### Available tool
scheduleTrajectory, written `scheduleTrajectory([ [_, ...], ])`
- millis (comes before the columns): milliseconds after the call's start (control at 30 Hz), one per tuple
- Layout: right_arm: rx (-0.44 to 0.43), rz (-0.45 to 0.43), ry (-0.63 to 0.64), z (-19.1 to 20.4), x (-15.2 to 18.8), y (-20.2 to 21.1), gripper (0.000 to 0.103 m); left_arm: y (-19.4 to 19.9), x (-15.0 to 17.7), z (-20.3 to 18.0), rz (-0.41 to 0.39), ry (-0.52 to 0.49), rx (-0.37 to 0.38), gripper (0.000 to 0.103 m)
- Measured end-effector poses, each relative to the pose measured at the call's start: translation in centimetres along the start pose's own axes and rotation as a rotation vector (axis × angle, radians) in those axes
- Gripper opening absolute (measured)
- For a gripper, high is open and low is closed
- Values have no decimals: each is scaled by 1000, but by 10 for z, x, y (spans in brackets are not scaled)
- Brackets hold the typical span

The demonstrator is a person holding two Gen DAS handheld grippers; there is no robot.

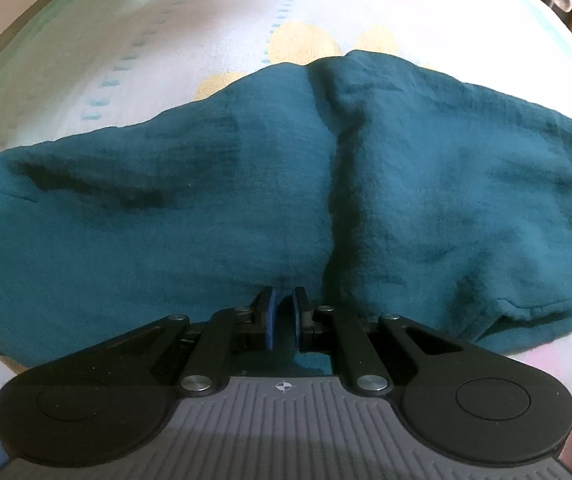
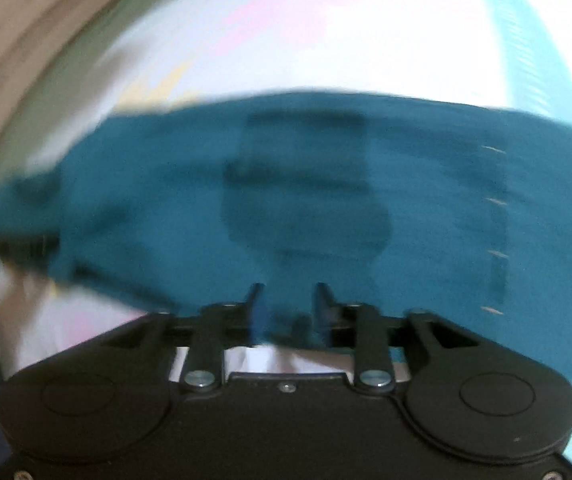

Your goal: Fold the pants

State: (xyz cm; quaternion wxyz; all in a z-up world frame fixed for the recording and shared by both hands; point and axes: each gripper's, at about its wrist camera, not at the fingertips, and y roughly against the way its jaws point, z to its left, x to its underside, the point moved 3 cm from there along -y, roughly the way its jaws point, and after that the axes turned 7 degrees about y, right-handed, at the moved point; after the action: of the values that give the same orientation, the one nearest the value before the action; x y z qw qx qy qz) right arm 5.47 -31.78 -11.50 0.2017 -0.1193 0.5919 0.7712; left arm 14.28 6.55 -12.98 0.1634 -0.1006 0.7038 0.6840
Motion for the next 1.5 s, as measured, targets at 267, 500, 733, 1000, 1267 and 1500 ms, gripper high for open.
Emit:
scheduleTrajectory([
  [267, 187, -94, -252, -108, 8, 54, 44, -1, 2, 2, -6, 27, 6, 10],
  [500, 262, -149, -237, -153, -28, 52, 44, -1, 3, 2, -10, 24, 3, 10],
  [733, 283, -179, -158, -173, -72, 16, 45, 0, 5, 0, -21, 11, -8, 10],
  [1000, 288, -147, -136, -184, -85, -16, 49, 1, 7, -7, -29, -9, -31, 10],
  [1267, 300, -143, -137, -190, -82, -27, 53, 4, 10, -5, -38, 0, -18, 10],
  [1500, 278, -134, -92, -184, -82, -31, 22, 4, 8, -3, -36, -9, -18, 10],
])
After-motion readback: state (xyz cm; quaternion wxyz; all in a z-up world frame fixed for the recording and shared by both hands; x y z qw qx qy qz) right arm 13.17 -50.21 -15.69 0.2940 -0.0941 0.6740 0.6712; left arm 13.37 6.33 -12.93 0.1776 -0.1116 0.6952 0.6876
